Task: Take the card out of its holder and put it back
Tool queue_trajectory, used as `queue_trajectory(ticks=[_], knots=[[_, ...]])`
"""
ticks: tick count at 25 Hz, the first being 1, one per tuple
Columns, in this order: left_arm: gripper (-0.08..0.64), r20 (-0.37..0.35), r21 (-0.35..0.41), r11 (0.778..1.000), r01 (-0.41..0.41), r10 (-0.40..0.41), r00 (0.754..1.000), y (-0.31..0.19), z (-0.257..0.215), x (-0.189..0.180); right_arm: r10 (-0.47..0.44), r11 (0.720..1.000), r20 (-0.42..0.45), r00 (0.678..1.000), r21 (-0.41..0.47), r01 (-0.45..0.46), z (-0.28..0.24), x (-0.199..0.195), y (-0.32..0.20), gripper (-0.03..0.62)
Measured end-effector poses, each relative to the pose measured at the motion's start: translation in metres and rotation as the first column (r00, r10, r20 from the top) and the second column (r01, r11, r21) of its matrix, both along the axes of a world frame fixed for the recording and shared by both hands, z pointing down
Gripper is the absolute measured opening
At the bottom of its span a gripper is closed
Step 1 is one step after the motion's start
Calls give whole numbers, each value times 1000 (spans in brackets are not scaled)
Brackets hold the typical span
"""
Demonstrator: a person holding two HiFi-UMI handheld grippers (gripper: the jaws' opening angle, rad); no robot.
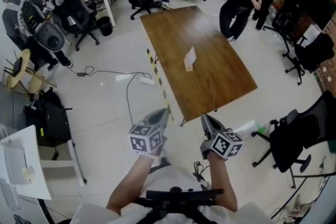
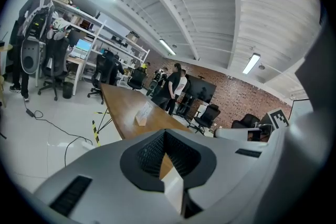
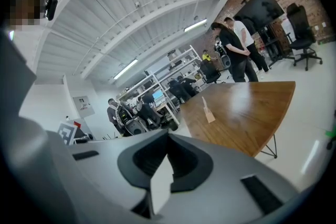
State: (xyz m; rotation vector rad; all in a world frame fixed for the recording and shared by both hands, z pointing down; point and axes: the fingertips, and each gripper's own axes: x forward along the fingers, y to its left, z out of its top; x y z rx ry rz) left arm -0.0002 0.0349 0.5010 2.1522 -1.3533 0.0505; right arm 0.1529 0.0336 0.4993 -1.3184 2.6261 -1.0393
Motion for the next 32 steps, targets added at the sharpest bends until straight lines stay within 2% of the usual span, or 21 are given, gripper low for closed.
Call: queue_trajectory(ticks=[9, 19, 32], knots=[[-11, 3, 22, 999, -41, 41, 999, -43, -5, -20, 24, 1000, -11, 1000, 2, -24, 3, -22, -42, 5], [-11, -3, 1, 998, -70, 70, 998, -81, 7, -20, 53, 998, -17, 998, -33, -53, 23, -28, -79, 5], [-11, 31, -21, 994, -107, 107, 994, -162, 19, -16, 92, 996, -57, 994, 4, -92, 27, -31, -176, 16]])
